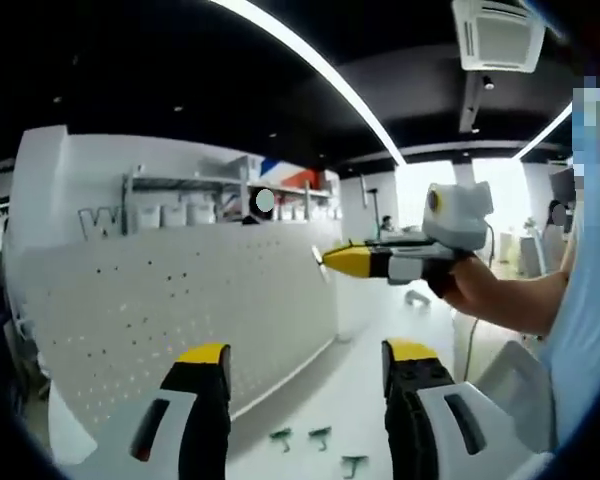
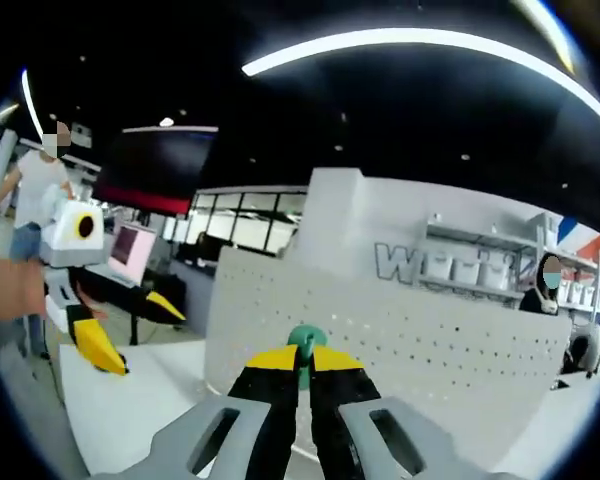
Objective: Insert the hook assembly into the mounting plate slot until the hook locks in place.
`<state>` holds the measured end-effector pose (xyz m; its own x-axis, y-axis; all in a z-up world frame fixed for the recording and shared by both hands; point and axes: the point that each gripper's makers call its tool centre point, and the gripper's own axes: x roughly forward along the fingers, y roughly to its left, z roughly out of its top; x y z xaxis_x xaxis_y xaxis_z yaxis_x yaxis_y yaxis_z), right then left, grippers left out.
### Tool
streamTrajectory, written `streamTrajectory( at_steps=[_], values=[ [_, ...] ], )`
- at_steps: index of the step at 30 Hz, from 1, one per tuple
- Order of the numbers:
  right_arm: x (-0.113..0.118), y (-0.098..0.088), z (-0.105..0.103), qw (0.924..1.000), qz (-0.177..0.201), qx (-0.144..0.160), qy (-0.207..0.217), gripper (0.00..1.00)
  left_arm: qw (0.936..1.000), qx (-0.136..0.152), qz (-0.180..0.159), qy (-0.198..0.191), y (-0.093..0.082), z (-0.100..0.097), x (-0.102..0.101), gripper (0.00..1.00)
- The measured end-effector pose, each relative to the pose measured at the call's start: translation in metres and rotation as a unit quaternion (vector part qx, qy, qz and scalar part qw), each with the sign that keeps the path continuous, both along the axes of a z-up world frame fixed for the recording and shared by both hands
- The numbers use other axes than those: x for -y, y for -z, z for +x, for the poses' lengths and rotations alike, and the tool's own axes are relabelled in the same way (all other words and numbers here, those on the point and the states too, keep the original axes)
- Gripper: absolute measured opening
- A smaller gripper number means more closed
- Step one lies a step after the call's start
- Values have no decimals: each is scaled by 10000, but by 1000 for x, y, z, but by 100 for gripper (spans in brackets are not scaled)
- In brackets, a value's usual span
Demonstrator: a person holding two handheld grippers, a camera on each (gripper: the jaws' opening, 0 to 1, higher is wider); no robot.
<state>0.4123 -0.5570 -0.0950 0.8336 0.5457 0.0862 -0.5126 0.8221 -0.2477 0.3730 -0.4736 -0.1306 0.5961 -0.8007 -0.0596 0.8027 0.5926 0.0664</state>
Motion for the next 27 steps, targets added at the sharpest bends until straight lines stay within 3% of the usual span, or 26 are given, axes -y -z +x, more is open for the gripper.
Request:
streamTrajectory(
  at_steps=[10, 27],
  values=[
    [-3, -4, -3, 10000, 25, 55, -21, 1, 9993, 229, -200, 206, -24, 12, 27, 54],
    [-10, -11, -12, 9998, 49, 143, -107, 1, 9988, 258, -224, 341, -29, 29, 55, 38]
  ],
)
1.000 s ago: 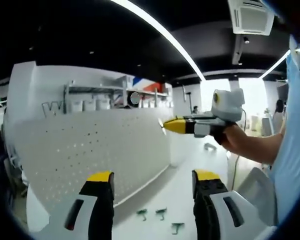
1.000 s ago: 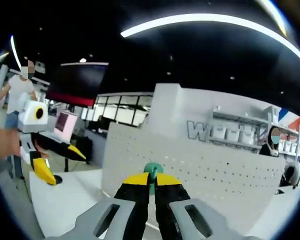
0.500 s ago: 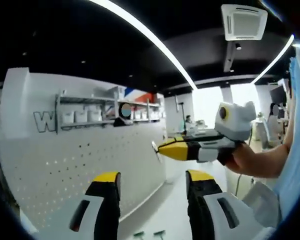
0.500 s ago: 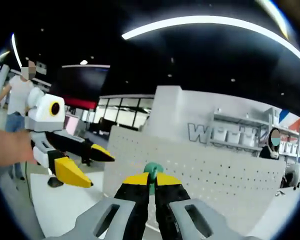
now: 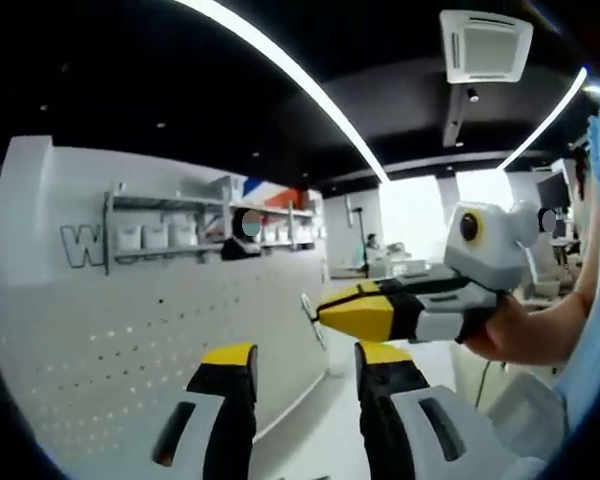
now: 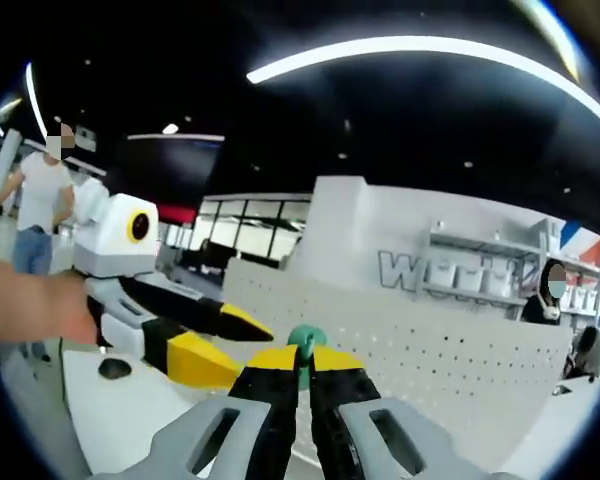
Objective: Insert the hook assembly into the mounting plate slot until the hook locks in place.
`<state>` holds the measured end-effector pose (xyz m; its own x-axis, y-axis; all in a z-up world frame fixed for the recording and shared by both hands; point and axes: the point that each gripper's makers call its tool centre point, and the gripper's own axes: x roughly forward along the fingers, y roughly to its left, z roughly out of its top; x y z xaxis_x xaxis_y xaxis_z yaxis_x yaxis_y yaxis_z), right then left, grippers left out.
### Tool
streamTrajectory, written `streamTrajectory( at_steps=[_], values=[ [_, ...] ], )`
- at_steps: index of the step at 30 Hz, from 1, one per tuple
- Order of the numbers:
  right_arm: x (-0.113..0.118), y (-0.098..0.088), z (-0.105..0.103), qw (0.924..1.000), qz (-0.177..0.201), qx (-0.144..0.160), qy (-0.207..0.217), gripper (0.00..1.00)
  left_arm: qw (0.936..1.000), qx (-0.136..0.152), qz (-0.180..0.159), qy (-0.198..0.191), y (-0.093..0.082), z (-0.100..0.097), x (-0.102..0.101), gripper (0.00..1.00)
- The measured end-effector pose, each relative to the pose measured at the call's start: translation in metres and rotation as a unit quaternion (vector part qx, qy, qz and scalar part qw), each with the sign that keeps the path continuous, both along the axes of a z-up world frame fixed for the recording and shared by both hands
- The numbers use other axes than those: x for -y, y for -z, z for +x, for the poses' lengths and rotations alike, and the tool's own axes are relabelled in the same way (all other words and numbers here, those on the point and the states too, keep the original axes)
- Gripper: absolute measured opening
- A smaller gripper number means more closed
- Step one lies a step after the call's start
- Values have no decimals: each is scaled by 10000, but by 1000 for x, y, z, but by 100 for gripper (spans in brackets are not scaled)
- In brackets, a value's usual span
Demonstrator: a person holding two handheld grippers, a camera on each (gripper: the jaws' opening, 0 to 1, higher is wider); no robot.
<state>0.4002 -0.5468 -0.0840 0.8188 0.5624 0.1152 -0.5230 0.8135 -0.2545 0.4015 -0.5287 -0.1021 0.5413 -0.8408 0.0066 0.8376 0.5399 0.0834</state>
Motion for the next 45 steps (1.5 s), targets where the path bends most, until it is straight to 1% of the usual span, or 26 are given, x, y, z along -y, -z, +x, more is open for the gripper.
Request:
streamTrajectory(
  at_steps=[8, 13, 18, 25, 33, 36, 38, 43, 45],
  values=[
    [1, 0, -1, 10000, 2, 2, 13, 1, 10000, 1, -27, 72, 1, 1, 7, 25],
    [1, 0, -3, 10000, 14, 4, 3, 1, 9999, -33, -28, 121, 3, 1, 10, 19],
    [-2, 1, -4, 10000, 1, 0, -27, 1, 9996, -135, -143, 217, 3, 0, 13, 12],
    [-2, 2, -3, 10000, -30, -5, -19, 1, 9992, -130, -152, 333, 4, -3, 17, 6],
    [-1, 3, -4, 10000, -66, -4, 8, 1, 9992, -154, -141, 353, 5, -3, 18, 4],
    [0, 2, -3, 10000, -54, 2, 22, 1, 9994, -55, -154, 307, 3, -4, 19, 3],
    [1, 3, -3, 10000, -52, -30, 32, 1, 9997, 129, -74, 205, 2, -3, 18, 3],
    [0, 4, -3, 9999, -53, -77, 45, 1, 9996, 257, 28, 114, 2, -2, 17, 2],
    [0, 4, -3, 9999, -32, -100, 31, 2, 9993, 376, 59, 24, 0, -2, 15, 2]
  ],
)
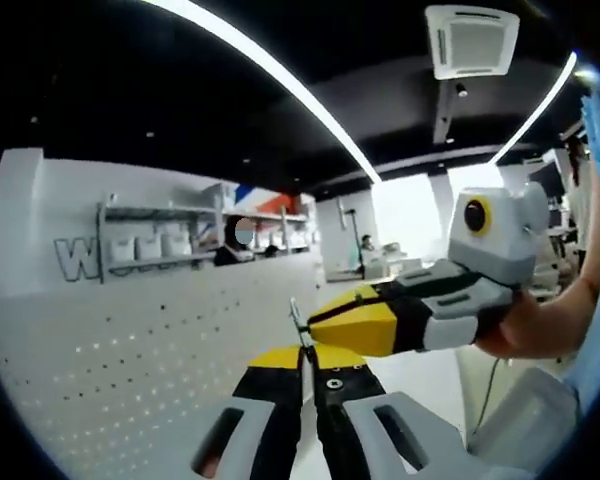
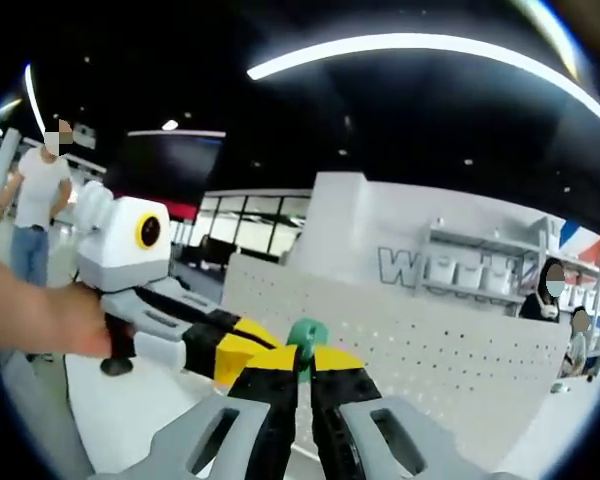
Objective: Insert the hook assembly into the mounting plate slot until the hook locks in place.
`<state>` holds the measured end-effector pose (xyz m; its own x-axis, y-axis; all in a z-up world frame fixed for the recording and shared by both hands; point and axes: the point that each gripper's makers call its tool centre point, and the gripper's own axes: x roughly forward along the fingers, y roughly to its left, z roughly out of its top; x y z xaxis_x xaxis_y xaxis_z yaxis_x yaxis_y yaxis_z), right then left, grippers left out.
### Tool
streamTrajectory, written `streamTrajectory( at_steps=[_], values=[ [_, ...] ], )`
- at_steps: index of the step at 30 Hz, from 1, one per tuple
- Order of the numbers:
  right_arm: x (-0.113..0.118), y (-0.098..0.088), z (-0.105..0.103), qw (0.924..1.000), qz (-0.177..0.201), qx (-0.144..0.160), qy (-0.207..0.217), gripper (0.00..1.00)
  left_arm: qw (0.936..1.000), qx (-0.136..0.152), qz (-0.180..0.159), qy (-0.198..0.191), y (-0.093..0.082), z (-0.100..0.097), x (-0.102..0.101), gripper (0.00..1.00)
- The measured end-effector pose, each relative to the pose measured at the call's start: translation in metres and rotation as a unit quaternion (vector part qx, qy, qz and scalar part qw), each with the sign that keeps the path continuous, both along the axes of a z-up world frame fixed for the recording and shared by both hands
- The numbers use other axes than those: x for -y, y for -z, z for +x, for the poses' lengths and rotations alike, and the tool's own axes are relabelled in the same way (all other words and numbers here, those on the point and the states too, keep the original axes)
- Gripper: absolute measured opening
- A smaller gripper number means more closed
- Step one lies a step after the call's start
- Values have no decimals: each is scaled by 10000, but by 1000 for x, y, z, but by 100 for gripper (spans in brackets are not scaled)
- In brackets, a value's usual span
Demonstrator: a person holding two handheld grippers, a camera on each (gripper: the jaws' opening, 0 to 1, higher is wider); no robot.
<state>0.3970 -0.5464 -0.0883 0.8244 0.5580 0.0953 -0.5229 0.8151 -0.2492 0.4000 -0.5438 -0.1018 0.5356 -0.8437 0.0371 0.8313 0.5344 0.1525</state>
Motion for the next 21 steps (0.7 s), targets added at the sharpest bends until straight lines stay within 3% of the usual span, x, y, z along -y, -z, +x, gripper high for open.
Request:
streamTrajectory(
  at_steps=[10, 21],
  values=[
    [-3, -2, 2, 10000, 88, -39, 14, 1, 9987, 348, 153, -347, -4, 3, -4, 2],
    [1, -4, 4, 9998, 175, -20, 115, 1, 9973, 417, 26, -608, -6, 6, -2, 2]
  ],
)
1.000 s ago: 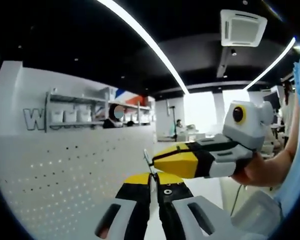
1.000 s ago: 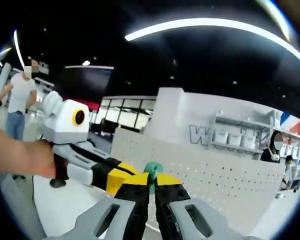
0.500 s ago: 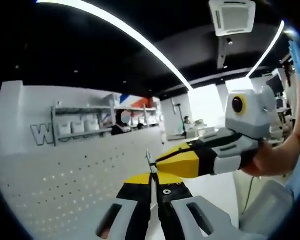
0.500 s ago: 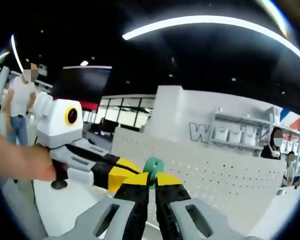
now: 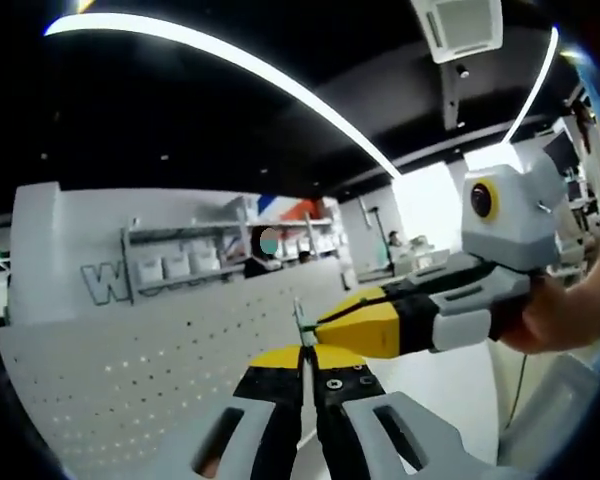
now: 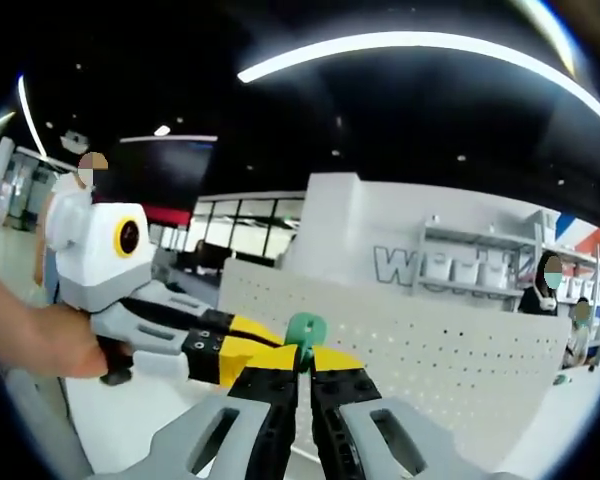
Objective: Insert the hook assembly into the mounting plate slot until the hook locks in place.
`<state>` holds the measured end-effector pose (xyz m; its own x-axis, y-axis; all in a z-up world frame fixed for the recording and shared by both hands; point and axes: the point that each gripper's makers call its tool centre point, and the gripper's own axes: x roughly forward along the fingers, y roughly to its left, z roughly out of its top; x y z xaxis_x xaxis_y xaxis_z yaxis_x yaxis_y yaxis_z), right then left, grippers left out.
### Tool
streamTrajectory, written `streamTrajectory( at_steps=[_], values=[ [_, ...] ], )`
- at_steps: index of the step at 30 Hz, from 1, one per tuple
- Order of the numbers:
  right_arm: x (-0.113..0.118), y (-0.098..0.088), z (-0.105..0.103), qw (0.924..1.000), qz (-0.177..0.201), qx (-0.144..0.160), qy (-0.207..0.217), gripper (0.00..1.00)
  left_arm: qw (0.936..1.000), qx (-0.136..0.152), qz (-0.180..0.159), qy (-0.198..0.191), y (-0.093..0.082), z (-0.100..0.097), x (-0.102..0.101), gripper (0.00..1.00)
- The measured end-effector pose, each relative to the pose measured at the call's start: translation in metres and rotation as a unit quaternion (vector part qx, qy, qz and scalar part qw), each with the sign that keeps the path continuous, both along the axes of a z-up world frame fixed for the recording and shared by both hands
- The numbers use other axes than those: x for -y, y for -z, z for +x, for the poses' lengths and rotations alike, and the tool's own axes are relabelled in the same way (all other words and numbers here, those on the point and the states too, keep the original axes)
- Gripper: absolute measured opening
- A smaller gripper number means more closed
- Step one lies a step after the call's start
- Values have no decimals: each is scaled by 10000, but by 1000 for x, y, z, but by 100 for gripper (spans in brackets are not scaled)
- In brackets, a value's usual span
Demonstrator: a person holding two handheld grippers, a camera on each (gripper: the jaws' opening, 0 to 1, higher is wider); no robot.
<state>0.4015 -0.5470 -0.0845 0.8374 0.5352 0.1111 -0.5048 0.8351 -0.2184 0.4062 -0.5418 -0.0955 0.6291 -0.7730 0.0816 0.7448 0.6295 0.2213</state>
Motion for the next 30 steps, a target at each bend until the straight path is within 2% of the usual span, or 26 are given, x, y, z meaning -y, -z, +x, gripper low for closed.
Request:
streamTrajectory(
  at_steps=[16, 30],
  values=[
    [1, -1, 0, 10000, -71, 34, 6, 1, 10000, 20, -4, -9, 0, 0, 2, 4],
    [9, -1, 4, 9999, -70, 23, 103, 1, 9999, -109, -75, 18, -3, 4, -11, 17]
  ],
)
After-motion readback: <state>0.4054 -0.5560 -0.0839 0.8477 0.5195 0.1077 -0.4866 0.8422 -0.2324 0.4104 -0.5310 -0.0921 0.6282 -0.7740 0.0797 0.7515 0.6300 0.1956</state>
